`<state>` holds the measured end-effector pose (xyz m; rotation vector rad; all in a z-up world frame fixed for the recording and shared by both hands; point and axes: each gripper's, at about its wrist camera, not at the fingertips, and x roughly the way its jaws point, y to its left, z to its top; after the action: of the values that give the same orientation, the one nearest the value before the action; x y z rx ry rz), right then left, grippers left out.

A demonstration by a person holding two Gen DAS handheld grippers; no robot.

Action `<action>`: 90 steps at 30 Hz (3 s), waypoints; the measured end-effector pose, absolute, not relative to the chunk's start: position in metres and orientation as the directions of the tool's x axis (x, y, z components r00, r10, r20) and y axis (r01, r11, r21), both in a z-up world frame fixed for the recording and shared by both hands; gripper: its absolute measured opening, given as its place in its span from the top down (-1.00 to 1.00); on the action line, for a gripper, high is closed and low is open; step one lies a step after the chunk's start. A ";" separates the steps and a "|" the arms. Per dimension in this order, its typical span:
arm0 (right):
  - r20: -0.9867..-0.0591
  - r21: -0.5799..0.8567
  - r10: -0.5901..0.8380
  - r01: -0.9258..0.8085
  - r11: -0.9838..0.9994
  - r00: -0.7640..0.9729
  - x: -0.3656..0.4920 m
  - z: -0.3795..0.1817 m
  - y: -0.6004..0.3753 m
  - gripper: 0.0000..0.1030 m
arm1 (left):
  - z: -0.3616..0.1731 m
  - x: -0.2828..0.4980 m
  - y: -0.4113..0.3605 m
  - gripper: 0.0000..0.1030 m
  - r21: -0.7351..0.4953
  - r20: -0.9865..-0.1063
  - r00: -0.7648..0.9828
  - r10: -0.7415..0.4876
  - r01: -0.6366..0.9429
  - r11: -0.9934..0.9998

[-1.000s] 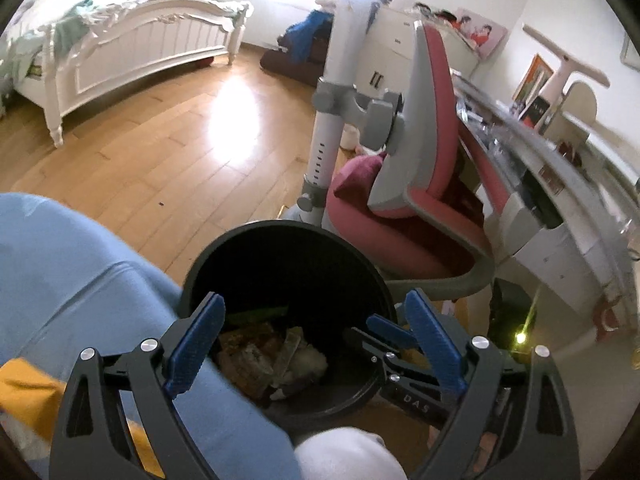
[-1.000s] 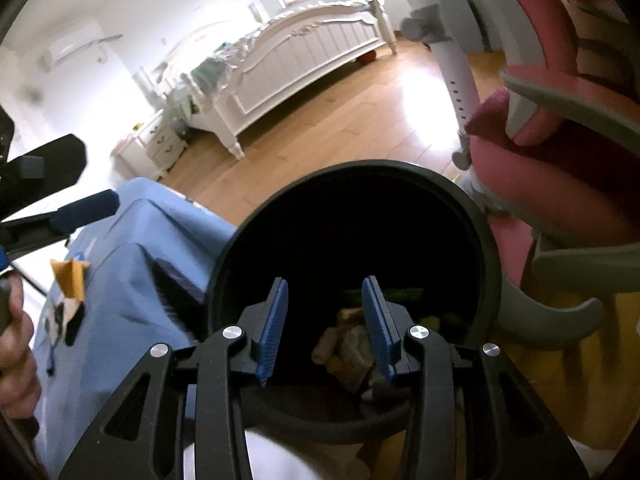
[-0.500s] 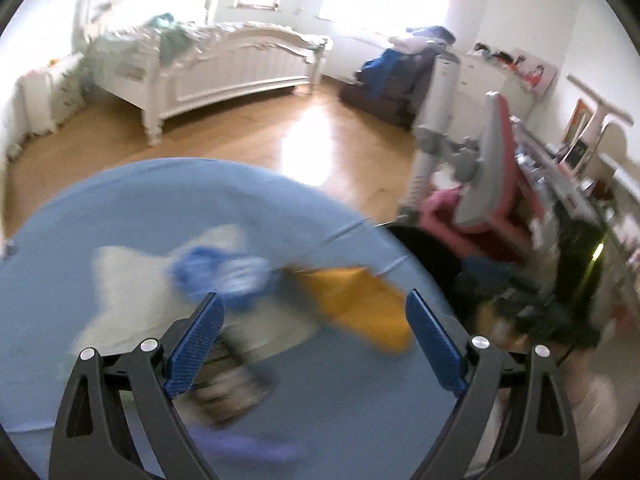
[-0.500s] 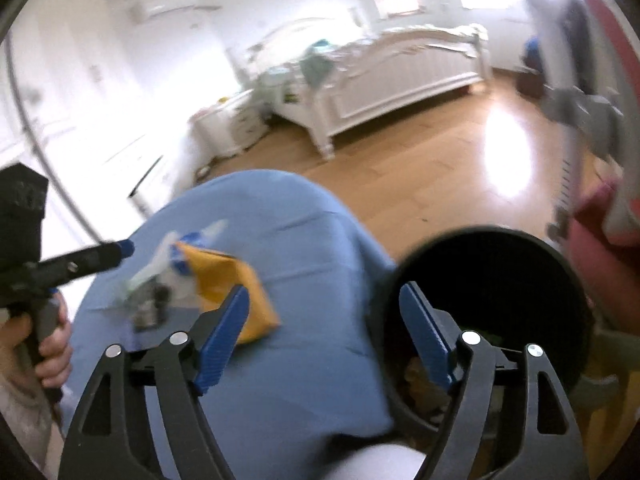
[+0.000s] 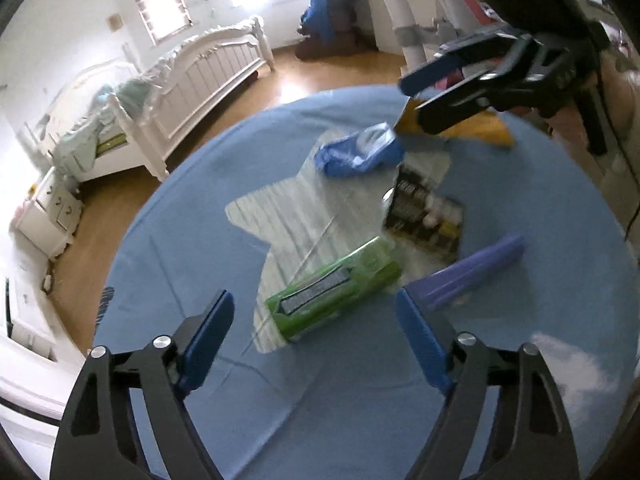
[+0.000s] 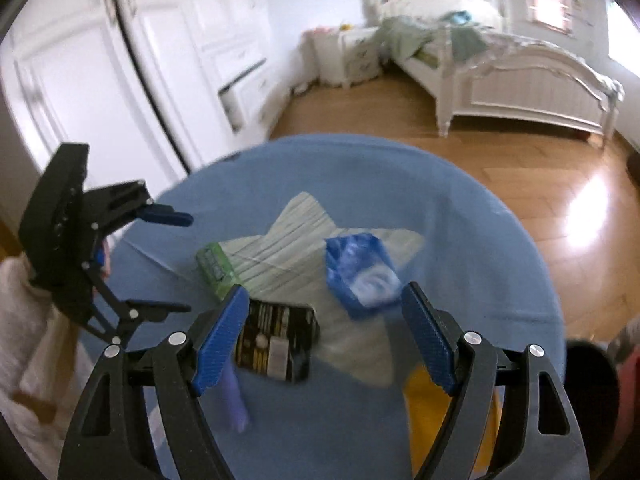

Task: Collect trash
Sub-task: 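Grasp the green Doublemint gum pack with the left tool while the right tool grasps the blue wipe packet, then carry the gum pack and wipe packet over the black bin and open both tools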

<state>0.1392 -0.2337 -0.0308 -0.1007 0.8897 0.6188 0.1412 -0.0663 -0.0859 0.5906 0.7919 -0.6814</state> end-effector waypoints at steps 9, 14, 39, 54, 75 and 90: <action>-0.871 0.086 0.305 -0.493 0.866 0.385 0.186 -0.081 -0.206 -0.52 | -0.100 0.165 -0.065 -0.39 0.177 -0.796 0.475 -0.376 0.776 0.605; -0.854 0.071 0.296 -0.467 0.881 0.428 0.182 -0.082 -0.204 -0.07 | -0.102 0.177 -0.071 0.23 0.107 -0.799 0.444 -0.406 0.769 0.631; -0.476 0.251 0.300 -0.199 0.947 0.827 0.020 0.010 -0.381 -0.03 | -0.002 0.133 -0.152 0.40 -0.076 -0.637 0.616 -0.463 0.547 0.834; -0.503 0.208 0.049 0.066 0.976 0.863 -0.027 -0.045 -0.496 -0.04 | -0.016 0.117 -0.301 0.40 -0.176 -0.624 0.497 -0.603 0.663 0.728; -0.600 0.230 0.012 0.158 0.960 0.800 0.011 -0.117 -0.554 -0.04 | -0.080 0.151 -0.403 0.40 -0.251 -0.723 0.326 -0.609 0.697 0.671; -0.632 0.277 0.034 0.185 0.943 0.774 0.026 -0.136 -0.580 -0.20 | -0.098 0.164 -0.422 0.35 -0.244 -0.759 0.302 -0.577 0.689 0.682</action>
<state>0.0256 -0.5795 -0.1361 0.3358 0.6835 -0.0832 0.1644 -0.4219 -0.0984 0.1371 0.9439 -0.8429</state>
